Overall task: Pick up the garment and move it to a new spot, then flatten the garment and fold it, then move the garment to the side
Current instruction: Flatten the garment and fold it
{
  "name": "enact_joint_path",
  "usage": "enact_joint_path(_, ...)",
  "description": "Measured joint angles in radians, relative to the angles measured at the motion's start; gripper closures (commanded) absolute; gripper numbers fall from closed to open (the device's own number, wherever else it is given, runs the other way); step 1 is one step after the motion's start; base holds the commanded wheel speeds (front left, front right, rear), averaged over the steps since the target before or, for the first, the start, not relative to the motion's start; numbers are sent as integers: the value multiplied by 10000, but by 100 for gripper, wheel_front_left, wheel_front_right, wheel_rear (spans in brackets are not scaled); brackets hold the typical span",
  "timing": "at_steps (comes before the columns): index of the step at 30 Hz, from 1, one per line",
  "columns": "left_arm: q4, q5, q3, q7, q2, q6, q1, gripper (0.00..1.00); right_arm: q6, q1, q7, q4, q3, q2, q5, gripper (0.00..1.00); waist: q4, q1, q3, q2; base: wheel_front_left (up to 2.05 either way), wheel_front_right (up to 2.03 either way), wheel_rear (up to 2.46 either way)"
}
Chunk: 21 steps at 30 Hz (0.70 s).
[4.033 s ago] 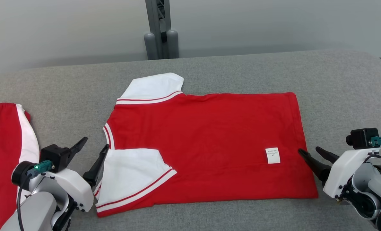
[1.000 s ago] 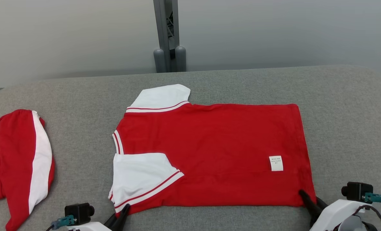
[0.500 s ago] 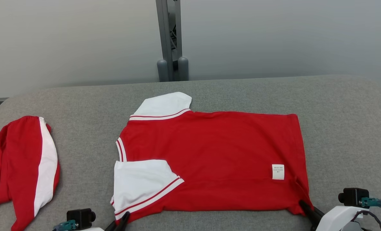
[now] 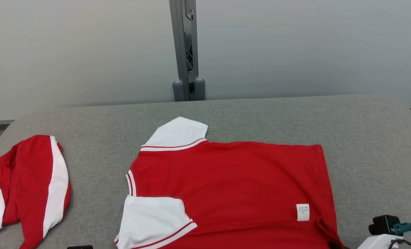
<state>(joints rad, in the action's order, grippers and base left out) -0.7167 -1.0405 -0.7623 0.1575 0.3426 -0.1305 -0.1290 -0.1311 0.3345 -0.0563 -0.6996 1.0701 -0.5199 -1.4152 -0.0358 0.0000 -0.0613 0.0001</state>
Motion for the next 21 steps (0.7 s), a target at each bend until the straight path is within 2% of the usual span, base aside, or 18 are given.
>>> enact_joint_path(9,1055,-98,-188,-489,677,12,730,100,0,-337,1068,771,215,-591,-433,100,104,0,-241,0,0,0,0)
enact_joint_path(16,2203,-198,-318,-1151,1427,267,1280,100,0,-746,2378,1524,426,-1241,-1007,100,208,0,-328,0,0,0,0)
enact_joint_path(21,3055,-334,-376,-1605,1827,531,1604,100,0,-857,2587,1856,412,-1611,-1103,100,231,0,-332,0,0,0,0)
